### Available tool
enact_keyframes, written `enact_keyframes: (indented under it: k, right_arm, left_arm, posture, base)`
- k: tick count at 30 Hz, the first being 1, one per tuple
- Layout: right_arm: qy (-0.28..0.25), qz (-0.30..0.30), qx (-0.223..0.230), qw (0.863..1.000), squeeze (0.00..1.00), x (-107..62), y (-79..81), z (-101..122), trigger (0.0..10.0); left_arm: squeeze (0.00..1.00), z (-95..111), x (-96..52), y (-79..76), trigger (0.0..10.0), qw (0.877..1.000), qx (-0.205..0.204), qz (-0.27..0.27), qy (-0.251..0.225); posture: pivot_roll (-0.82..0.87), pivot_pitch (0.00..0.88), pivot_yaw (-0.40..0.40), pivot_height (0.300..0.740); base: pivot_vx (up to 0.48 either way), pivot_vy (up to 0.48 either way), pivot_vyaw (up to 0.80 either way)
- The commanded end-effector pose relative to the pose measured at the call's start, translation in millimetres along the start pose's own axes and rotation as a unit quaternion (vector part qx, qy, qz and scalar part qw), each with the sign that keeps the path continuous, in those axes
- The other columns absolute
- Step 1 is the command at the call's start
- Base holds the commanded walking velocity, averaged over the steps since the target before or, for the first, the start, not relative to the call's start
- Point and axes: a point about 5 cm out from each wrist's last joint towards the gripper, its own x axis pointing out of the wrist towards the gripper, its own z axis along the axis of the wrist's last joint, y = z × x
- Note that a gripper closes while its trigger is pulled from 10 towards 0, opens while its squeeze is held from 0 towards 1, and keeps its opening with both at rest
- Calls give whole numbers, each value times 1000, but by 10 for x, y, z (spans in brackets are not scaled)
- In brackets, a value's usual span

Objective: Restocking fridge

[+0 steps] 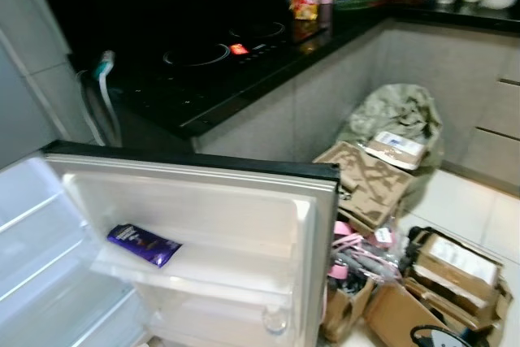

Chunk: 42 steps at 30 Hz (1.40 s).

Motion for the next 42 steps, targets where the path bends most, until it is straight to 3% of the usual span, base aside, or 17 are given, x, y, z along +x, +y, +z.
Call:
enact_keyframes:
  k: [1, 30, 36, 42]
  right_arm:
    - [2, 4, 7, 1000, 0, 8, 27, -12, 10000]
    - [-5, -12, 7, 1000, 0, -10, -11, -33, 10000]
    - [13, -33, 1, 999, 0, -8, -23, -64, 10000]
    - [21, -42, -1, 999, 0, -19, -46, -94, 10000]
  left_arm:
    - [0, -26, -9, 26, 10000, 1000, 4, 3, 8]
    - [0, -107, -21, -1, 10000, 1000, 9, -14, 26]
    - [0, -112, -21, -8, 10000, 999, 11, -19, 29]
    - [0, -147, -26, -26, 10000, 999, 9, -28, 34]
  posture:
    - [-89, 0, 33, 740]
    - [-90, 0, 32, 740]
    - [-90, 0, 32, 740]
    - [-90, 0, 32, 740]
  base:
    - [0, 0, 712]
    - [0, 0, 711]
    - [0, 0, 84]
    - [0, -462, 0]
